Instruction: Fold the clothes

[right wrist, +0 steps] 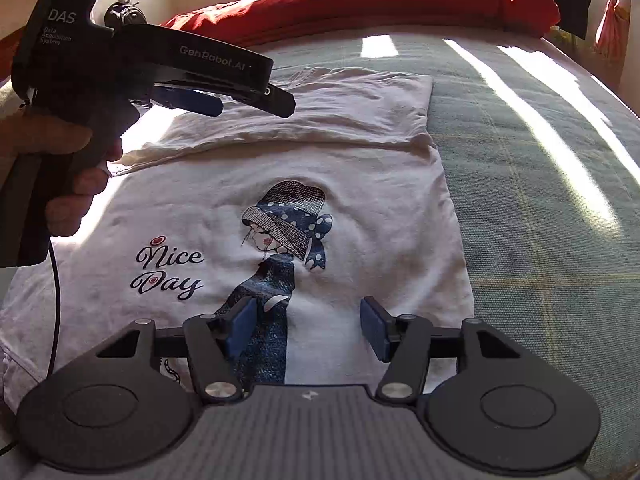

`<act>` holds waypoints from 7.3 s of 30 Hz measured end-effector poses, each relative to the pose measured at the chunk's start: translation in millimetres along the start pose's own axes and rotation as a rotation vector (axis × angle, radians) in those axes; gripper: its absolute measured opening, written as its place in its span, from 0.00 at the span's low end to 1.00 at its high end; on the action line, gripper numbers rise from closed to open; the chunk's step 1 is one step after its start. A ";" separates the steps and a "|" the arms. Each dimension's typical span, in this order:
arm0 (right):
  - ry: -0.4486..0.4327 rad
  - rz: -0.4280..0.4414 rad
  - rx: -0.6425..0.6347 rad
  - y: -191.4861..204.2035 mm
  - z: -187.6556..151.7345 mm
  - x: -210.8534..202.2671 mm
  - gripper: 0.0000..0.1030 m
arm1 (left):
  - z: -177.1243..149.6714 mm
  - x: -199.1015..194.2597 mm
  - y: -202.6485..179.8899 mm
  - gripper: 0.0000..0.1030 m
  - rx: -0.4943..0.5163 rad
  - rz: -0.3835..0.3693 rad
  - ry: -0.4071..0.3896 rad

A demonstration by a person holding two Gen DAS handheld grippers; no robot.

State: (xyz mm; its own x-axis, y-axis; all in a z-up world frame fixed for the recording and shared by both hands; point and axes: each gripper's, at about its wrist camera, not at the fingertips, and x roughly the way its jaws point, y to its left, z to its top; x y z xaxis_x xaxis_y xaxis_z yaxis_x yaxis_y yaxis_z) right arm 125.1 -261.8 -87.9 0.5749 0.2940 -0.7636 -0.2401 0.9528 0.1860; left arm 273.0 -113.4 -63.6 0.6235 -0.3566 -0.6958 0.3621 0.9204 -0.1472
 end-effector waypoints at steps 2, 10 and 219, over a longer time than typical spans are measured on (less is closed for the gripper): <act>-0.003 -0.001 -0.020 4.7 -1.4 2.1 0.73 | -0.5 15.4 -4.5 0.81 0.001 -0.011 0.010; -0.002 0.011 -0.057 12.8 -3.5 6.7 0.89 | -23.4 22.1 -21.4 0.84 0.030 -0.089 0.050; 0.022 0.316 0.143 -34.2 58.3 24.4 0.99 | -189.3 -144.7 63.2 1.00 -0.205 0.284 0.174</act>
State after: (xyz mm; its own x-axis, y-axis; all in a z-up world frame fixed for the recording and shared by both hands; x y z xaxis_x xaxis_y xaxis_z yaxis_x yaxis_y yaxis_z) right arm 193.0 -282.8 -76.8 0.4719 0.5762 -0.6673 -0.2909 0.8162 0.4991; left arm 74.6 26.7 -105.3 0.5458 -0.0668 -0.8353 0.0347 0.9978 -0.0571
